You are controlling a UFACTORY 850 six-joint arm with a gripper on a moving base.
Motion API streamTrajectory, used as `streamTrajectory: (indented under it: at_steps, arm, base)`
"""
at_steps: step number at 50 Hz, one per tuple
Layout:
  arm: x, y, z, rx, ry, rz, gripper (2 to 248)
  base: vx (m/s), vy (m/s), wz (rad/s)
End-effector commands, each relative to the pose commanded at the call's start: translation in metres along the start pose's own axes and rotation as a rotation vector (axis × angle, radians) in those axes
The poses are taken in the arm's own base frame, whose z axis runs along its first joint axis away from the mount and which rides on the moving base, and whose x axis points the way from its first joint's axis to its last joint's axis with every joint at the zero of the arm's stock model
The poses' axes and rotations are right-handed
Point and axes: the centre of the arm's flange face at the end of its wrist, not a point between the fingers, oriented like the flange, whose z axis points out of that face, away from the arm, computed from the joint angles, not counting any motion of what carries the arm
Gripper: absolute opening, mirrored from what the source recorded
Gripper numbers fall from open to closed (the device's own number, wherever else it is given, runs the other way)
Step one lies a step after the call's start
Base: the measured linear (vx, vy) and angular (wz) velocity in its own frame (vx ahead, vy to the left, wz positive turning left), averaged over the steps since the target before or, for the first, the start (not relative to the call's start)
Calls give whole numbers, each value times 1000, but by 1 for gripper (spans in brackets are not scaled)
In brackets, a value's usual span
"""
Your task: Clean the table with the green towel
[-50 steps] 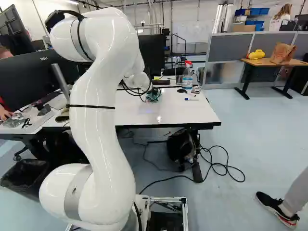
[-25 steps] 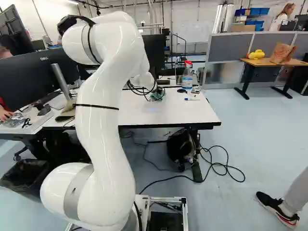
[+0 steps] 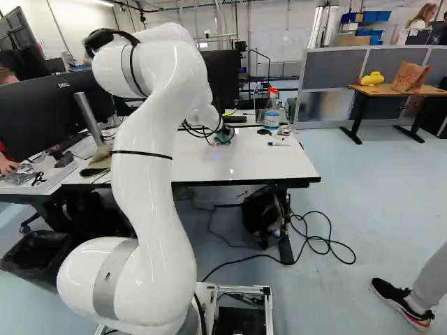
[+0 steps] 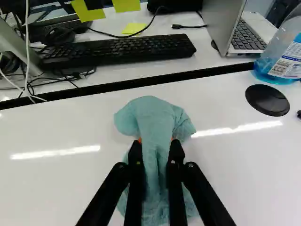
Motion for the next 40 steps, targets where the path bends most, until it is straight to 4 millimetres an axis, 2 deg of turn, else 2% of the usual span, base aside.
streamTrajectory:
  at_steps: [12, 28, 40]
  arm:
    - [-11, -7, -18, 7, -19, -7, 53]
    - [-25, 0, -42, 0, -44, -4, 53]
    - [-25, 0, -43, 0, -43, -4, 53]
  base:
    - [0, 0, 0]
    - [0, 0, 0]
    - [0, 0, 0]
